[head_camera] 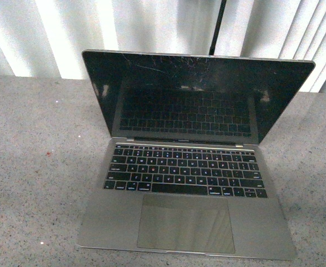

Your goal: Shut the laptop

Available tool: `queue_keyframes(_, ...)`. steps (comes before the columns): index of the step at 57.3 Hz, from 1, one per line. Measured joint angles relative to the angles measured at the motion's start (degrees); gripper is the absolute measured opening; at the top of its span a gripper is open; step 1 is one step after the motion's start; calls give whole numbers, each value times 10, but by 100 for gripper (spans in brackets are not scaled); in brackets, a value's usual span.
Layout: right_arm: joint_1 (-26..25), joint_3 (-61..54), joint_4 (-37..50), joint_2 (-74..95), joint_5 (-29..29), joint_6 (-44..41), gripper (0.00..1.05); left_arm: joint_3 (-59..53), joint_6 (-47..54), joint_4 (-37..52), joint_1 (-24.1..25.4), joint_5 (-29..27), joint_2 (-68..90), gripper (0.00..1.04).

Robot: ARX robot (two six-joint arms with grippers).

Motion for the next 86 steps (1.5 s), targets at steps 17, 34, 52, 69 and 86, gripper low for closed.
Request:
queue_keyframes(17,0,0,0,0,0,0,97,0,0,0,0,0,0,98)
queue_keyframes(34,0,0,0,0,0,0,97,0,0,0,0,0,0,98)
queue_keyframes(52,0,0,-1,1,0,2,97,0,0,0,0,0,0,98)
queue_keyframes(69,-94,181,-93,343,-131,43,97,78,-83,159,-72,37,257,98)
queue_keyframes(86,-24,322,112,595,-90,-110,97,237,52,313,-133,108,635,98)
